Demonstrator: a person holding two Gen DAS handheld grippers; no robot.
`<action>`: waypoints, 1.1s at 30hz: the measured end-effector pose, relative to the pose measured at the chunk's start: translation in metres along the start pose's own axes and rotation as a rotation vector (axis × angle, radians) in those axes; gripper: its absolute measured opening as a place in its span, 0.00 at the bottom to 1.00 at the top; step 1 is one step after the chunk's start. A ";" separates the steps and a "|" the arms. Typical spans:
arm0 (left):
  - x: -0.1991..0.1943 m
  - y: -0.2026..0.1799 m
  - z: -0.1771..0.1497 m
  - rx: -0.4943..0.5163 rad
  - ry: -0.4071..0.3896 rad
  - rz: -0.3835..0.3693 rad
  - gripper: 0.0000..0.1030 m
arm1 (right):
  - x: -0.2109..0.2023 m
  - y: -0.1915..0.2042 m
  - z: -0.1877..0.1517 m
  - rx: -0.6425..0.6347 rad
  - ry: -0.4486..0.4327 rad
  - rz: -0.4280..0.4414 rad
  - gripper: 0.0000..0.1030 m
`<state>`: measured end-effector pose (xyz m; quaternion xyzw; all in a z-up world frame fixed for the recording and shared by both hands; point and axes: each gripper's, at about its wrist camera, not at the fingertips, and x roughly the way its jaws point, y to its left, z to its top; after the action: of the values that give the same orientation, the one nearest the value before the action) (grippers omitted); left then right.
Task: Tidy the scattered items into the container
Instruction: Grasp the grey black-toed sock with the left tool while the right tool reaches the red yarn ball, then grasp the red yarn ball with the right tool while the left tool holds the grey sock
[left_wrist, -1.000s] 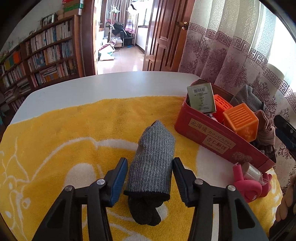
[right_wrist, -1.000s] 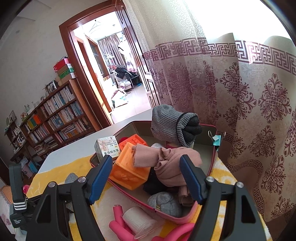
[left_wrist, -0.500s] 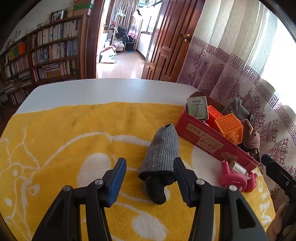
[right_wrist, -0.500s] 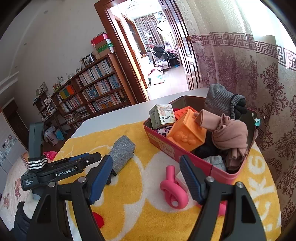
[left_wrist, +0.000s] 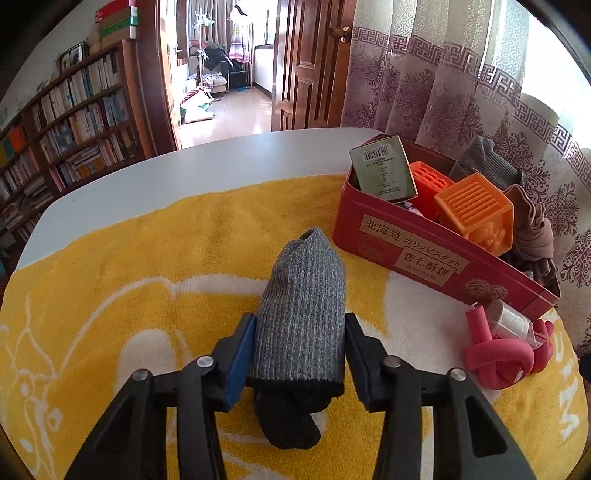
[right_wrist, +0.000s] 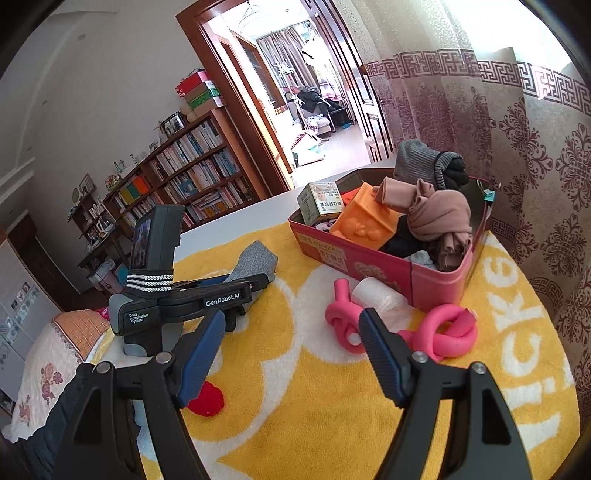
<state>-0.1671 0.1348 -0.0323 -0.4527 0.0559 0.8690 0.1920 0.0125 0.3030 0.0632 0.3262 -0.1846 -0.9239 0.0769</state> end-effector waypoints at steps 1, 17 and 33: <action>-0.001 0.002 -0.001 -0.013 -0.008 -0.011 0.44 | 0.000 0.001 -0.002 0.000 0.005 0.005 0.76; -0.067 0.045 -0.013 -0.148 -0.152 -0.073 0.43 | 0.047 0.073 -0.053 -0.205 0.244 0.130 0.76; -0.059 0.052 -0.024 -0.166 -0.130 -0.111 0.43 | 0.091 0.086 -0.070 -0.265 0.371 0.072 0.39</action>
<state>-0.1384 0.0635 -0.0022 -0.4119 -0.0542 0.8862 0.2050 -0.0116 0.1792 -0.0058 0.4706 -0.0560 -0.8610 0.1845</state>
